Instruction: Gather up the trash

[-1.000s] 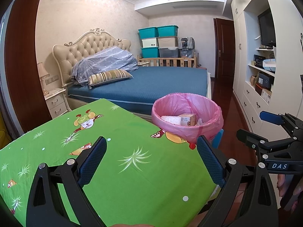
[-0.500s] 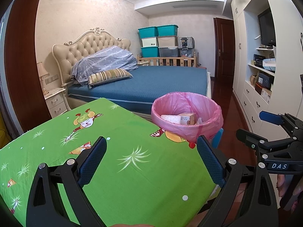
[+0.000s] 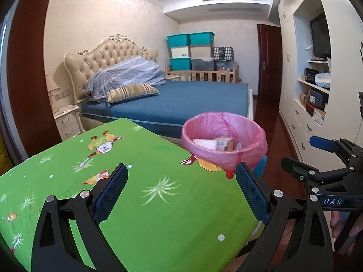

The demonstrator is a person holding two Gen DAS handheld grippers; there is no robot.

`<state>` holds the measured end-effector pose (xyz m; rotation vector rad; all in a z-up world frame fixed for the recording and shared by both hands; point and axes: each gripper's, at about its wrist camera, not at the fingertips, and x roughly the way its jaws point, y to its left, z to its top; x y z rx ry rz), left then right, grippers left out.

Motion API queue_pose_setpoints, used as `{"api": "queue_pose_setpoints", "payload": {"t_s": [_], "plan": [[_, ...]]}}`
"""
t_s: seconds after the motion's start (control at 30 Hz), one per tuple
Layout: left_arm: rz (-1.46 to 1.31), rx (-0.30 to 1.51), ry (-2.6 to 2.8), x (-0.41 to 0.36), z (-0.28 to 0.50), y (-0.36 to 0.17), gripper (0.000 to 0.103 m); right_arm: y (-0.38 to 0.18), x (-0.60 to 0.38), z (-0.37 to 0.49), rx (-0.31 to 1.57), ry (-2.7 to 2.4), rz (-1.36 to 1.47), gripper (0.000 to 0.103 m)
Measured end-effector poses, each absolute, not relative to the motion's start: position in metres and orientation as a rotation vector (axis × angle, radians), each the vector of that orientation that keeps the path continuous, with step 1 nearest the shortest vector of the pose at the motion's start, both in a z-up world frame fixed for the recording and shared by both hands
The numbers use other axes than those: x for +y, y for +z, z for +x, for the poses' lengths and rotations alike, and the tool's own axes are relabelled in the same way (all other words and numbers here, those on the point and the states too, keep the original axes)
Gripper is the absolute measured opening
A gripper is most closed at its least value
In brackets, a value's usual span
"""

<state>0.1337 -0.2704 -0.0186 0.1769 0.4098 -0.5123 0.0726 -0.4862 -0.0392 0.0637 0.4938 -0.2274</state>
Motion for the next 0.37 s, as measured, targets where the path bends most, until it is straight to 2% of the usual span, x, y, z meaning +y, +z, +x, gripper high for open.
{"api": "queue_pose_setpoints", "payload": {"t_s": [0.27,0.37], "plan": [[0.171,0.452,-0.499,-0.247,0.142,-0.018,0.090,-0.039,-0.474,0.079,0.498,-0.203,0.052,0.096],[0.150,0.484,-0.428,-0.203,0.145,-0.019,0.090,-0.035,-0.449,0.094,0.511,-0.127,0.045,0.098]]}}
